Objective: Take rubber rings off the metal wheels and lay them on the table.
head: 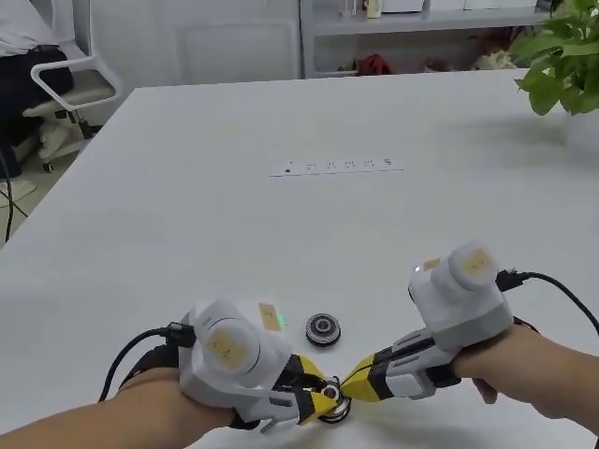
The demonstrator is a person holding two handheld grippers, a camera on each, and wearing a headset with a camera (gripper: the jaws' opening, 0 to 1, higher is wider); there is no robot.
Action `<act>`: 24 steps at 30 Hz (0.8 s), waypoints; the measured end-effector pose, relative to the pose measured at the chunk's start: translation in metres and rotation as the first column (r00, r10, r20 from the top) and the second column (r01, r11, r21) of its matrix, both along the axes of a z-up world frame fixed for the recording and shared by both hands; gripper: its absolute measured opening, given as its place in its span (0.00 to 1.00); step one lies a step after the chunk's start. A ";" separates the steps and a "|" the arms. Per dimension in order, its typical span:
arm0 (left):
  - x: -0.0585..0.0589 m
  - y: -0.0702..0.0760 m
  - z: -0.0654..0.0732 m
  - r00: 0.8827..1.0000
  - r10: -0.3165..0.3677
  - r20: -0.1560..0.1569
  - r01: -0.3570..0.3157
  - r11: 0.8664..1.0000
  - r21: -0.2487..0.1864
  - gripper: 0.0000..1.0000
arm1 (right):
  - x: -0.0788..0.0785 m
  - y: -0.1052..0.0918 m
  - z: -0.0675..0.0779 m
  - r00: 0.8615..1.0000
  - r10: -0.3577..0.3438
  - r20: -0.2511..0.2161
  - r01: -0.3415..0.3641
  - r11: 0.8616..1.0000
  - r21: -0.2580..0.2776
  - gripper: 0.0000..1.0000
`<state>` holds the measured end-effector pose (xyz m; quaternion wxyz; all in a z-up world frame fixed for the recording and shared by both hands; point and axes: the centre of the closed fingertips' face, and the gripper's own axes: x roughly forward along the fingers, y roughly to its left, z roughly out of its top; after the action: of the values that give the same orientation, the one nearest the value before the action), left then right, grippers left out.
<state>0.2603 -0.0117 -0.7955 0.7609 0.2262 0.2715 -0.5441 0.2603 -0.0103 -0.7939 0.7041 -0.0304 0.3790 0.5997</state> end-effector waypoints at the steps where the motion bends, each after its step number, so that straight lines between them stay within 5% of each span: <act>1: 0.000 0.000 0.000 1.000 0.000 0.000 0.000 1.000 0.000 0.12 | 0.000 0.000 0.000 1.000 0.001 0.000 -0.001 1.000 0.001 0.00; 9: -0.001 0.000 0.001 1.000 -0.001 0.002 0.001 1.000 0.009 0.12 | -0.003 0.004 0.004 1.000 0.016 0.002 -0.016 1.000 0.013 0.00; 12: -0.001 -0.001 0.001 1.000 -0.001 0.004 0.001 1.000 0.011 0.12 | -0.011 0.016 0.020 0.998 0.039 -0.038 -0.035 0.994 0.102 0.00; 15: -0.001 -0.001 0.001 1.000 0.000 0.004 0.000 1.000 0.010 0.12 | -0.008 0.015 0.016 0.996 0.072 0.050 -0.074 0.997 0.034 0.00; 17: 0.000 -0.001 0.002 1.000 0.001 0.003 -0.001 1.000 0.010 0.12 | -0.008 0.014 0.014 0.998 0.057 0.026 -0.058 0.998 0.040 0.00; 24: 0.000 -0.001 0.002 1.000 0.005 0.002 -0.005 1.000 0.007 0.12 | -0.003 0.006 0.009 0.998 0.046 0.050 -0.047 0.999 0.011 0.00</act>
<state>0.2599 -0.0125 -0.7932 0.7618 0.2287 0.2732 -0.5411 0.2570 -0.0046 -0.7844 0.6995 -0.0499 0.3567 0.6173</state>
